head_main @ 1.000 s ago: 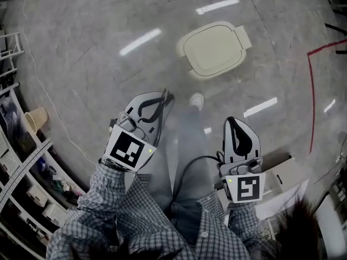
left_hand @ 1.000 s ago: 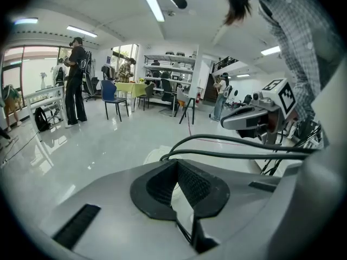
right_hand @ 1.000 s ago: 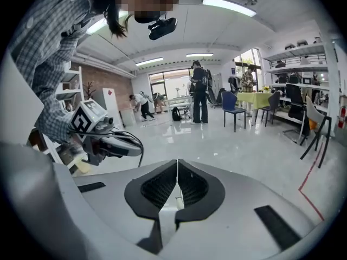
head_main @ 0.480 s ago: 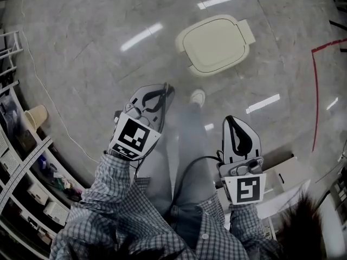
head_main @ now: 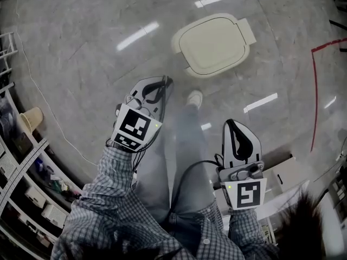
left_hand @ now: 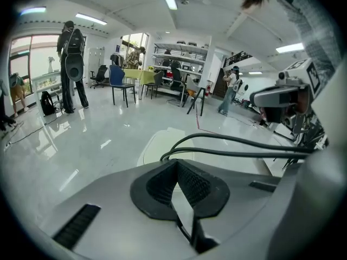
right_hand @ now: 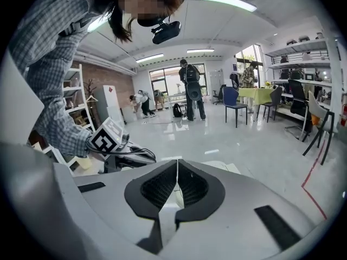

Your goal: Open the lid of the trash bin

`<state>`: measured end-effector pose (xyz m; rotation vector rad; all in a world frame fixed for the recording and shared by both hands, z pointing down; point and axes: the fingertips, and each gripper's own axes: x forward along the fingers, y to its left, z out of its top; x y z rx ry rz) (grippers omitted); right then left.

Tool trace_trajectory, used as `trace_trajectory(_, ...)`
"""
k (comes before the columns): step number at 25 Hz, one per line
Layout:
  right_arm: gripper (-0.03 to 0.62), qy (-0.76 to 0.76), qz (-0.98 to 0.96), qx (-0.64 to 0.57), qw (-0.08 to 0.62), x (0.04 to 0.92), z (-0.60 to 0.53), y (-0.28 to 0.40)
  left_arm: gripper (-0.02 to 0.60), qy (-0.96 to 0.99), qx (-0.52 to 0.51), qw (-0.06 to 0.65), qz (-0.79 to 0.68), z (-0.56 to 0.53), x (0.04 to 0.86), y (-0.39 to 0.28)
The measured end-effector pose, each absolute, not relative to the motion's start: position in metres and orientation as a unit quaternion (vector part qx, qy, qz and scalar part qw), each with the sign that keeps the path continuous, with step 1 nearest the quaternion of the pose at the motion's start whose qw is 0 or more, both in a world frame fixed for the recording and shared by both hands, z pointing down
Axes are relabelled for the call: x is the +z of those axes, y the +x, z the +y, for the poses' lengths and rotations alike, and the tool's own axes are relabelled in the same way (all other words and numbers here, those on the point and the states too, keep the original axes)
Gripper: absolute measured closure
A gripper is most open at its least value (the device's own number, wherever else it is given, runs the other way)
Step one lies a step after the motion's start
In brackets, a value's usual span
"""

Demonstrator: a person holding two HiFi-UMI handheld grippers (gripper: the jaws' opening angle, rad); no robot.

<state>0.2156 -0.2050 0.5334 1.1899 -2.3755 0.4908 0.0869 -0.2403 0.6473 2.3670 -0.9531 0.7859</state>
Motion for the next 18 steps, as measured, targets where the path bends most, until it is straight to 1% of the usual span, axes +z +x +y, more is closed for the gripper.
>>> trace_trajectory(4,0.571,0.428,-0.860,0.180,0.211,0.536,-0.208,0.211,0.575,0.854,0.281,0.249,-0.360,-0.248,0.665,0.083)
trace_trajectory(10,0.571,0.427,-0.853,0.192,0.231,0.550,-0.204,0.213,0.575,0.841,0.270,0.273,-0.382,-0.264,0.691,0.082)
trace_trajectory(15,0.571,0.424,-0.856,0.191,0.225,0.556,-0.209,0.212,0.575,0.836,0.281,0.277,-0.381,-0.269,0.715,0.087)
trace_trajectory(18,0.571,0.421,-0.865,0.185,0.202,0.554,-0.215,0.207,0.575,0.830,0.285,0.284,-0.385,-0.271,0.728,0.087)
